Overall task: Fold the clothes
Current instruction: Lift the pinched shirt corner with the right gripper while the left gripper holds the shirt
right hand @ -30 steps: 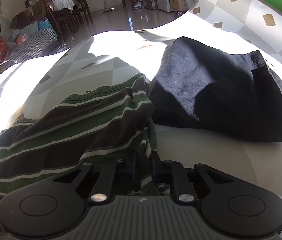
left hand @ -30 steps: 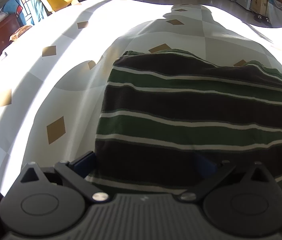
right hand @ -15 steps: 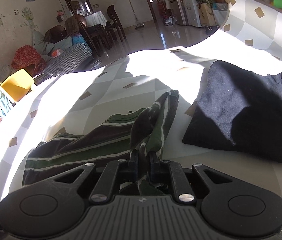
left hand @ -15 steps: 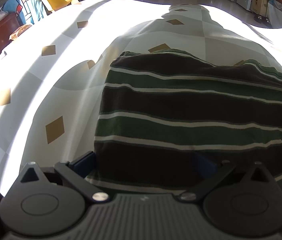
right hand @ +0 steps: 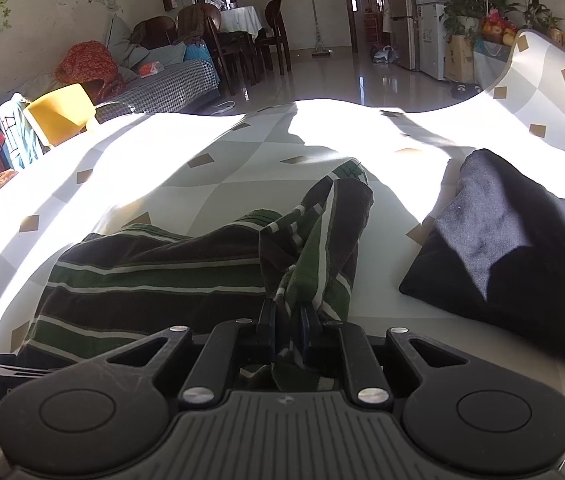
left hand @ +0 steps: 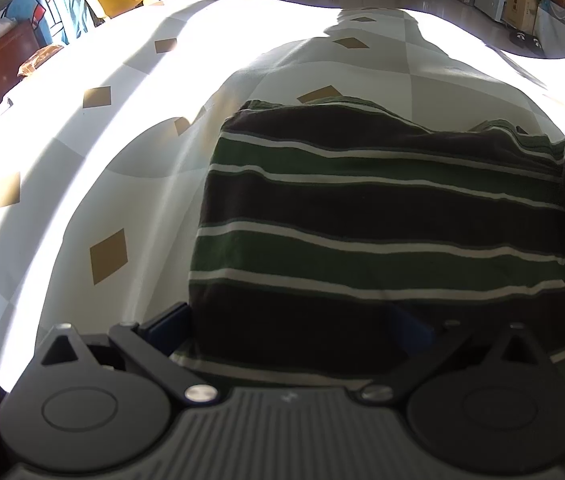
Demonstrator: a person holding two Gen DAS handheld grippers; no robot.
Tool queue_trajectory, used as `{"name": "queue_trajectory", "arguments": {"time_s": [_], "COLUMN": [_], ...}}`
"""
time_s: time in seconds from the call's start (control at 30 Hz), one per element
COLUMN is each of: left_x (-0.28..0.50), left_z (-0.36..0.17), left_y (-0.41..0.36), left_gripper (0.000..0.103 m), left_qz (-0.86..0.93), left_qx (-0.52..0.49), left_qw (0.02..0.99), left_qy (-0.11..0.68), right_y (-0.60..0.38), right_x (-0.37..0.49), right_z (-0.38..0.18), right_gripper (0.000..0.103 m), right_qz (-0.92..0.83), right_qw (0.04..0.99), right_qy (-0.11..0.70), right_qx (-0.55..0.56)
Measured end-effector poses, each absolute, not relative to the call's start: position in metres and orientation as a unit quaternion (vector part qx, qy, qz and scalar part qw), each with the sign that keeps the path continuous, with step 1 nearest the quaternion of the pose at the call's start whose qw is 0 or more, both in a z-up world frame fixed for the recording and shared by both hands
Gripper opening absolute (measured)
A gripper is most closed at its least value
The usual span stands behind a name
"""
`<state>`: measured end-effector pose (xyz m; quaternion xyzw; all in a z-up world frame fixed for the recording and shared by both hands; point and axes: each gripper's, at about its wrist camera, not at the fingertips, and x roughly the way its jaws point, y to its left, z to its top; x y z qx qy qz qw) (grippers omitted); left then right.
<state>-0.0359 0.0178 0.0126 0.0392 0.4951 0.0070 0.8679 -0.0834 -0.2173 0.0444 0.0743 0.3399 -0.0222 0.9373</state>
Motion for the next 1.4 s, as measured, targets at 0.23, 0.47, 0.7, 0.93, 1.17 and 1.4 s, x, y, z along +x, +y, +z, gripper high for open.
{"name": "queue_trajectory", "arguments": {"time_s": [0.23, 0.47, 0.7, 0.93, 1.17, 1.4], "left_x": [-0.036, -0.036, -0.036, -0.035, -0.034, -0.033], "left_z": [0.013, 0.013, 0.012, 0.013, 0.017, 0.015], "left_y": [0.018, 0.018, 0.018, 0.021, 0.033, 0.040], "left_gripper": [0.103, 0.103, 0.103, 0.103, 0.103, 0.103], "left_qz": [0.009, 0.009, 0.008, 0.007, 0.032, 0.030], "left_qx": [0.037, 0.036, 0.035, 0.027, 0.012, -0.008], "left_qw": [0.867, 0.866, 0.866, 0.864, 0.864, 0.856], "left_qy": [0.497, 0.499, 0.500, 0.502, 0.503, 0.515], "right_y": [-0.230, -0.255, -0.275, -0.276, -0.260, -0.247], "right_x": [-0.086, -0.087, -0.086, -0.087, -0.093, -0.095], "right_z": [0.042, 0.035, 0.024, 0.025, 0.052, 0.076], "right_gripper": [0.040, 0.042, 0.042, 0.013, 0.011, 0.010], "right_qz": [-0.052, -0.092, -0.114, -0.118, -0.091, -0.041], "right_qw": [0.930, 0.913, 0.894, 0.889, 0.913, 0.924], "right_qy": [0.352, 0.370, 0.378, 0.379, 0.337, 0.306], "right_qx": [0.089, 0.147, 0.212, 0.229, 0.213, 0.227]}}
